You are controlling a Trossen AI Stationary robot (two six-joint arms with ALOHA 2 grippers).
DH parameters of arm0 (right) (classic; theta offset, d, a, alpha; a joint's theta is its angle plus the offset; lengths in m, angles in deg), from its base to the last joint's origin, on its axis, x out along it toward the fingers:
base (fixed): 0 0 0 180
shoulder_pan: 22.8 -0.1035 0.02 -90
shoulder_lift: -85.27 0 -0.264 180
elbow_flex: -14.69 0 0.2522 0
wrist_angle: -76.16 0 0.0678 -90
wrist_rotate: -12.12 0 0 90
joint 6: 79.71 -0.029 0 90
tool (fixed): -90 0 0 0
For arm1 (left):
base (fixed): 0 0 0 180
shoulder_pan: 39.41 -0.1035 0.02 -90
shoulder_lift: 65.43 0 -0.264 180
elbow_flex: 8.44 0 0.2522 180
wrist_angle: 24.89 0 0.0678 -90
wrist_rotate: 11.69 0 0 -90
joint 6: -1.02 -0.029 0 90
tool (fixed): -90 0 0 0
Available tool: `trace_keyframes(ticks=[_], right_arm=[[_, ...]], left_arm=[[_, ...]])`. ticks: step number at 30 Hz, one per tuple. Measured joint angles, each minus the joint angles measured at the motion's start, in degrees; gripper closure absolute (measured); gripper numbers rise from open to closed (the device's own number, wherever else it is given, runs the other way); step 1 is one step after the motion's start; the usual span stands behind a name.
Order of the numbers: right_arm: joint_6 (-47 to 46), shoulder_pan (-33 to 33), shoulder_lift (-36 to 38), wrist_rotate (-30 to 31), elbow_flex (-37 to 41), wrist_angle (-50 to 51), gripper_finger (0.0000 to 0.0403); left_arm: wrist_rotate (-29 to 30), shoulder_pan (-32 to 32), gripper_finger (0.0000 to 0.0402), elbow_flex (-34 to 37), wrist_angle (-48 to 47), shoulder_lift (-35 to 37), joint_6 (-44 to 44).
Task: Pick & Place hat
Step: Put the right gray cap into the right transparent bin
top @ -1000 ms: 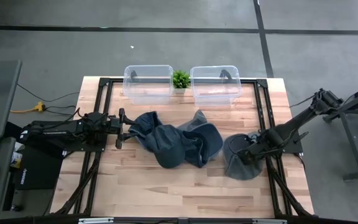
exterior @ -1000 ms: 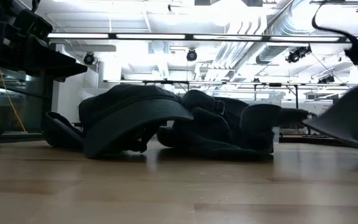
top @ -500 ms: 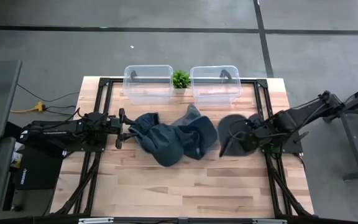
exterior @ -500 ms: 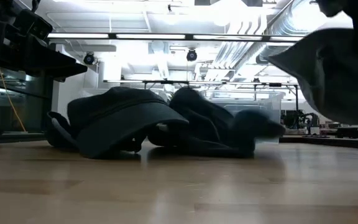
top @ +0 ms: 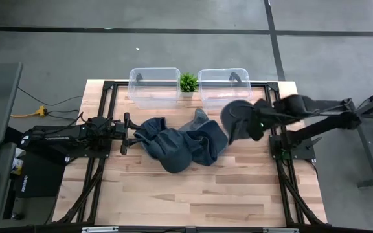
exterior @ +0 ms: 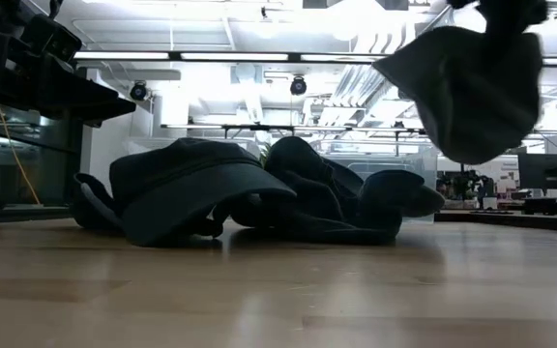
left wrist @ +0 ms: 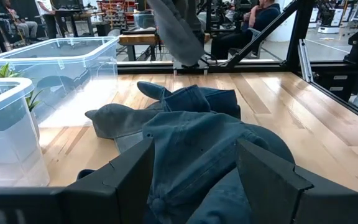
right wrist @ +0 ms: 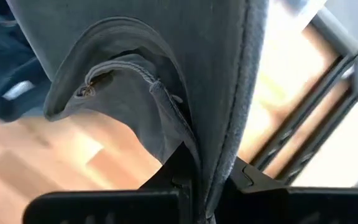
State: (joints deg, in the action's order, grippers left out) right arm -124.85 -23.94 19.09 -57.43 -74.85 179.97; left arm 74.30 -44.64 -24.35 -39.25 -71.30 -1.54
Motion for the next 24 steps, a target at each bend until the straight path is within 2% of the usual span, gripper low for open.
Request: trace_keyframes(ticks=[9, 16, 20, 24], right_arm=[[25.73, 13.44, -10.56, 1.90, -13.21, -0.02, 0.0383], [41.36, 18.71, -17.85, 3.59, -24.95, -0.08, 0.0383], [52.70, 21.34, -21.25, 3.93, -30.15, -0.02, 0.0383], [59.75, 23.64, -24.23, 6.17, -34.55, -0.04, 0.0383]], left_arm=[[0.00, 0.01, 0.0181, 0.00, 0.00, 0.00, -0.01], [0.00, 0.01, 0.0181, 0.00, 0.00, 0.00, 0.01], [0.00, -0.01, 0.0181, 0.00, 0.00, 0.00, 0.00], [0.00, -0.01, 0.0181, 0.00, 0.00, -0.02, 0.01]])
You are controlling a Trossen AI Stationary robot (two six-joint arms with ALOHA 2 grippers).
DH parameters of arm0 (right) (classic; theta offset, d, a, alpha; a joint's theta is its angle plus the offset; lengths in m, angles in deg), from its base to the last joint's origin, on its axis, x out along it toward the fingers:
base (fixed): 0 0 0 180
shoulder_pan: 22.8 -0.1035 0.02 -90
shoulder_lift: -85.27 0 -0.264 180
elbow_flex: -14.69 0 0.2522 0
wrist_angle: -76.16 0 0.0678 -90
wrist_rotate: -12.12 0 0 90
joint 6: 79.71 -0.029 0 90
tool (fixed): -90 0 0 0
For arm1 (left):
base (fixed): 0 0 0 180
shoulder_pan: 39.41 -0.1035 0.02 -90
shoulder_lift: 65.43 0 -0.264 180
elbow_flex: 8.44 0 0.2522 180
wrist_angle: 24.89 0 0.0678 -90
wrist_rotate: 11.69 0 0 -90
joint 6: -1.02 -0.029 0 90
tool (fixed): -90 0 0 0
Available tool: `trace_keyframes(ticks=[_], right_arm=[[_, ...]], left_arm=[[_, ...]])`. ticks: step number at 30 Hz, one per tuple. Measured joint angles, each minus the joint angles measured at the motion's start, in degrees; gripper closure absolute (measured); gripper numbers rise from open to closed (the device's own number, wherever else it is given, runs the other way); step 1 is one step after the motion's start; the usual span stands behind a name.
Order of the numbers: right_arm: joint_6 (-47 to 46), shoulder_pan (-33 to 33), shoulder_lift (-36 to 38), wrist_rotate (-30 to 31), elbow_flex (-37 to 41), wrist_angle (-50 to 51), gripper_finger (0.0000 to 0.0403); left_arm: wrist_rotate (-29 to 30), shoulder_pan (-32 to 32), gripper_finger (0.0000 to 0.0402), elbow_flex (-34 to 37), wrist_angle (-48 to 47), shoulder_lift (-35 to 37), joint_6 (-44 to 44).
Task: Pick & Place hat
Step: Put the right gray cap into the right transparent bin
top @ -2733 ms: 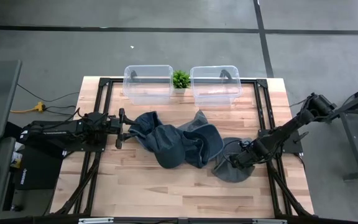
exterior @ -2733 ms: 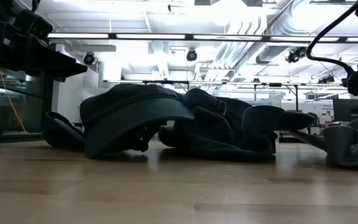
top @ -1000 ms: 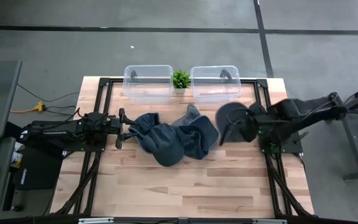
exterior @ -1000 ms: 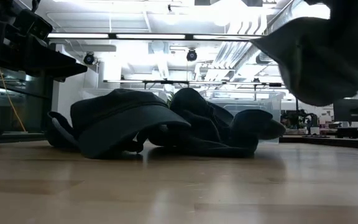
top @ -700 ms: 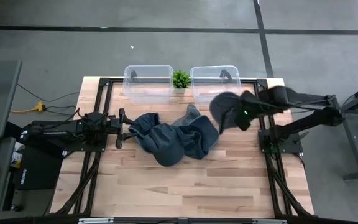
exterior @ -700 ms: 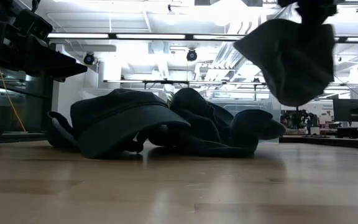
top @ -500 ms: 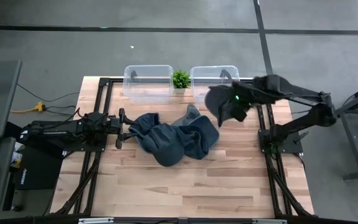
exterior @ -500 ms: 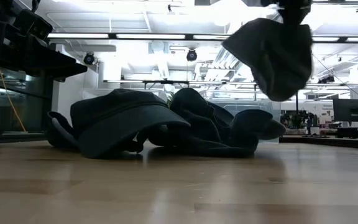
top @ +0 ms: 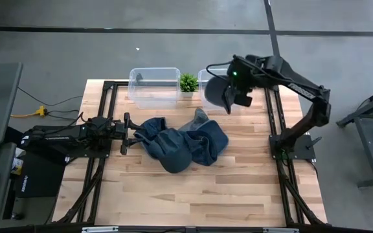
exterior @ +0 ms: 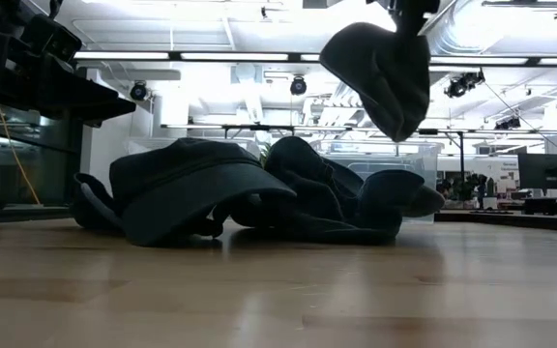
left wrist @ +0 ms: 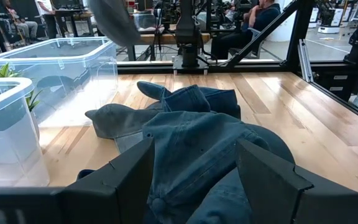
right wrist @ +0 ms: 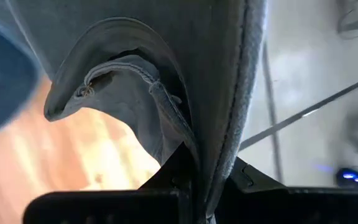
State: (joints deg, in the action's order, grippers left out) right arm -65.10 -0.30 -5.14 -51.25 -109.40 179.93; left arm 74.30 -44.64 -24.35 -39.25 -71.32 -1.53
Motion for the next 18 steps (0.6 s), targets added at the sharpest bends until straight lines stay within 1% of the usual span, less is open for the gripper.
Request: trace_keyframes(ticks=[6, 11, 15, 18], right_arm=[[7.34, 2.92, -2.74, 0.67, -3.72, 0.01, 0.0383], [13.36, 6.08, -4.17, 3.68, -4.02, -0.12, 0.0383], [15.41, 8.93, -5.06, 6.90, -4.02, -0.30, 0.0383], [17.31, 10.88, -5.53, 7.42, -4.02, -0.54, 0.0383]], left_arm=[[0.00, 0.01, 0.0181, 0.00, 0.00, 0.01, -0.01], [0.00, 0.00, 0.0181, 0.00, 0.00, 0.02, -0.01], [0.00, 0.00, 0.0181, 0.00, 0.00, 0.02, -0.02], [0.00, 0.00, 0.0181, 0.00, 0.00, 0.00, 0.01]])
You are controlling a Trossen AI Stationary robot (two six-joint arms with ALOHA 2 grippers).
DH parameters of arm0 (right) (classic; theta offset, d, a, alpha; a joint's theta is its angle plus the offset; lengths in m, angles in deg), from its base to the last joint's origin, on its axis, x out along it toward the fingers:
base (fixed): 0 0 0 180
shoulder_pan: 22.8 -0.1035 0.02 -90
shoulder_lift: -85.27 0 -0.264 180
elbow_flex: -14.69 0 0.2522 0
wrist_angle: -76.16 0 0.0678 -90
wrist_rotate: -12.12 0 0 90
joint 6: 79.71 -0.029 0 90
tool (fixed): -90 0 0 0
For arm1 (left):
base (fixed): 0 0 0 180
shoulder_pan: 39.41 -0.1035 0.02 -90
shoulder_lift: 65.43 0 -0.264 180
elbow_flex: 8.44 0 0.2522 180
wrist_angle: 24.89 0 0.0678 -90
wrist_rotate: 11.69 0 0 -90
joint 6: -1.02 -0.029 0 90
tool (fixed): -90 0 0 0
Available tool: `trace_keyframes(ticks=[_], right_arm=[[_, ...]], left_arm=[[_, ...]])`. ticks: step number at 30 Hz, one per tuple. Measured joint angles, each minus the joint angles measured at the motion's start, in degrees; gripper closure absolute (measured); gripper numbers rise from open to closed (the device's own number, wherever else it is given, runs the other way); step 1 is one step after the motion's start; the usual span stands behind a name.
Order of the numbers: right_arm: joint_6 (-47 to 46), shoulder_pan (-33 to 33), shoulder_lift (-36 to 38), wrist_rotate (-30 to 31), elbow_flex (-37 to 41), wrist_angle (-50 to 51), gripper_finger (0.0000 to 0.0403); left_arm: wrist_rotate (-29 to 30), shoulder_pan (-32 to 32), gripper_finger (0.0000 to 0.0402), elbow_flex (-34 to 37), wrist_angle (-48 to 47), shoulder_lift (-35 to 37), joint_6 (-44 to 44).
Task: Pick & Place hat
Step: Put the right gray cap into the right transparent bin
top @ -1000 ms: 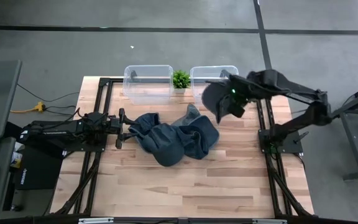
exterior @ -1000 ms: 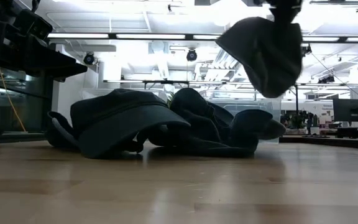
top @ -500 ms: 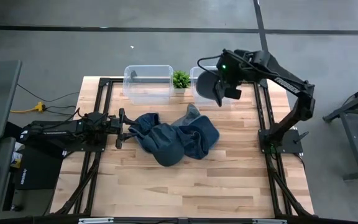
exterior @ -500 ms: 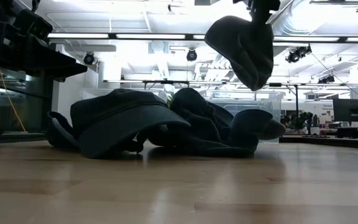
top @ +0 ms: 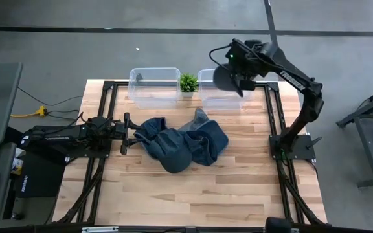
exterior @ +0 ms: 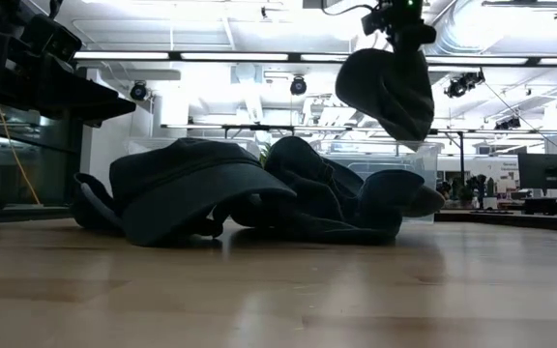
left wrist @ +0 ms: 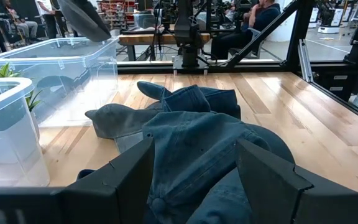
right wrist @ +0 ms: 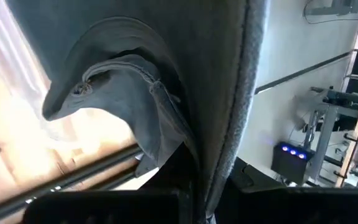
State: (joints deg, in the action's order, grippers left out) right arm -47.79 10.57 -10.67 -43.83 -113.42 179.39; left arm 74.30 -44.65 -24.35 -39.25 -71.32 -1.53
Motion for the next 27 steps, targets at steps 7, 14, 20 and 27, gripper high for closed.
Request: trace_keyframes(ticks=[7, 14, 20, 27], right_arm=[[4.68, 3.10, -0.96, -2.32, 0.00, -1.74, 0.0383], [8.45, 4.05, -0.94, -7.24, 0.00, -5.40, 0.0383], [9.12, 6.24, -2.08, -10.55, 0.00, -6.26, 0.0383], [10.38, 8.55, -5.45, -13.73, 0.00, -6.62, 0.0383]], left_arm=[[0.00, 0.00, 0.0181, 0.00, 0.00, 0.00, -0.01], [0.00, 0.02, 0.0181, 0.00, 0.00, 0.02, 0.00], [0.00, 0.00, 0.0181, 0.00, 0.00, 0.02, 0.00], [0.00, 0.00, 0.0181, 0.00, 0.00, 0.02, -0.02]])
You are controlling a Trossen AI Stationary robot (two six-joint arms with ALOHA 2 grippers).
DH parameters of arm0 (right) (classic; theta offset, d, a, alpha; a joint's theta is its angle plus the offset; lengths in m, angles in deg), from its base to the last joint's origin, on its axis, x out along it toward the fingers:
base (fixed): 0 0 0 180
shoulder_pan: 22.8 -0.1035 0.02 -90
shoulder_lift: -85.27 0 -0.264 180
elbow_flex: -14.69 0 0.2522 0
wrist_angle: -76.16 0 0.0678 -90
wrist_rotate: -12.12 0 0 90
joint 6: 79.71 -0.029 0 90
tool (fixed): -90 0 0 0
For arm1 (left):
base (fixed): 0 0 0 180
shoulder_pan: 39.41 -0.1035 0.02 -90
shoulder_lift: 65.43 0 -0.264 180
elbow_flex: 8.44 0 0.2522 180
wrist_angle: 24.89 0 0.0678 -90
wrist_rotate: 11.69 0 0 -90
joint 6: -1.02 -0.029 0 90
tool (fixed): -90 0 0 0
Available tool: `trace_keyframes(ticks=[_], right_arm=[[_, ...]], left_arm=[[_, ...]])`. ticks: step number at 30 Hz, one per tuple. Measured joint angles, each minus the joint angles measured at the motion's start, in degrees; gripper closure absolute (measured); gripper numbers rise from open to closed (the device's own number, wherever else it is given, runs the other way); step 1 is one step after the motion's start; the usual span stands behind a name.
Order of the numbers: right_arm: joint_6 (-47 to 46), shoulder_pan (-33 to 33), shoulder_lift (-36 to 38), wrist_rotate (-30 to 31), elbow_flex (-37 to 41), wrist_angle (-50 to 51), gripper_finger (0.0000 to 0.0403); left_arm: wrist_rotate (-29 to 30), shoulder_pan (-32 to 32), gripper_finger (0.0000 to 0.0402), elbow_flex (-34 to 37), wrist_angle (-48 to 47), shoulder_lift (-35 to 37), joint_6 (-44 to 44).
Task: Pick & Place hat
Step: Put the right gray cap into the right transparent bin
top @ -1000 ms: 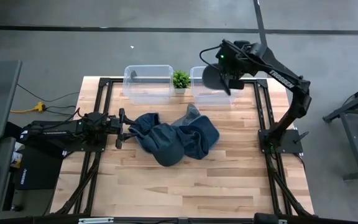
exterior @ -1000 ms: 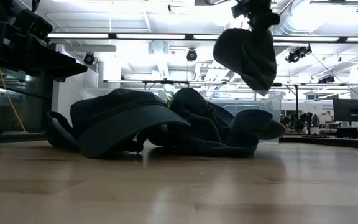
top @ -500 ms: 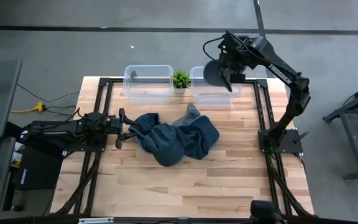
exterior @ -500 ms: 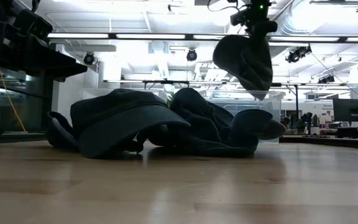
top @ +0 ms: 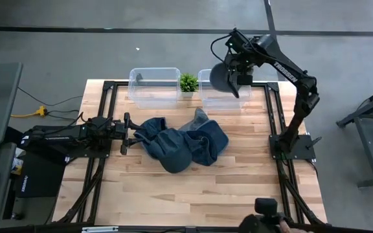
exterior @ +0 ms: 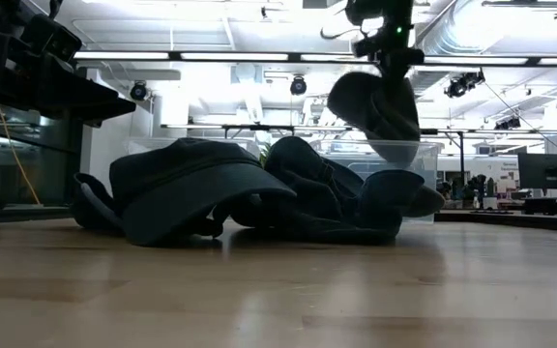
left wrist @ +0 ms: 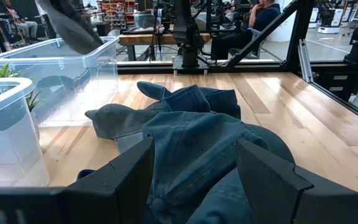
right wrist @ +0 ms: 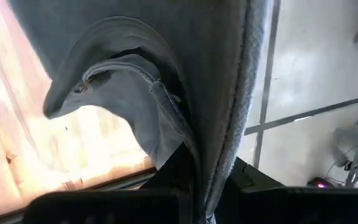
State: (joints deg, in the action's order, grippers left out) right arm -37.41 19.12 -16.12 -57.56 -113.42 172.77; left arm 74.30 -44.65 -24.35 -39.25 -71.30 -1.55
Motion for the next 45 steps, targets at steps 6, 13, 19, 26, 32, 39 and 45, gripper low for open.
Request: trace_keyframes(ticks=[6, 13, 19, 26, 32, 39, 45], right_arm=[[0.67, 0.86, -3.41, -2.19, 0.00, -0.18, 0.0383], [1.27, 0.86, -6.52, -5.40, 0.00, -0.44, 0.0383], [1.29, 0.84, -8.02, -8.45, 0.00, -0.77, 0.0383], [1.87, 0.84, -8.64, -11.39, 0.38, -3.48, 0.0383], [1.95, 1.21, -8.64, -14.66, 1.86, -5.54, 0.0383], [1.54, 1.85, -8.64, -14.34, 4.45, -6.33, 0.0383], [1.44, 2.41, -8.64, -12.32, 7.99, -6.58, 0.0383]], left_arm=[[0.00, 0.00, 0.0181, 0.00, 0.00, 0.00, 0.00], [0.00, 0.02, 0.0181, 0.00, 0.00, 0.00, 0.00], [0.00, 0.00, 0.0181, 0.00, 0.00, 0.00, 0.02], [0.00, 0.01, 0.0181, 0.00, 0.00, 0.00, 0.01], [0.00, 0.01, 0.0181, 0.00, 0.00, 0.00, 0.01], [0.00, 0.02, 0.0181, 0.00, 0.00, 0.00, 0.00], [0.00, 0.02, 0.0181, 0.00, 0.00, 0.00, 0.00]])
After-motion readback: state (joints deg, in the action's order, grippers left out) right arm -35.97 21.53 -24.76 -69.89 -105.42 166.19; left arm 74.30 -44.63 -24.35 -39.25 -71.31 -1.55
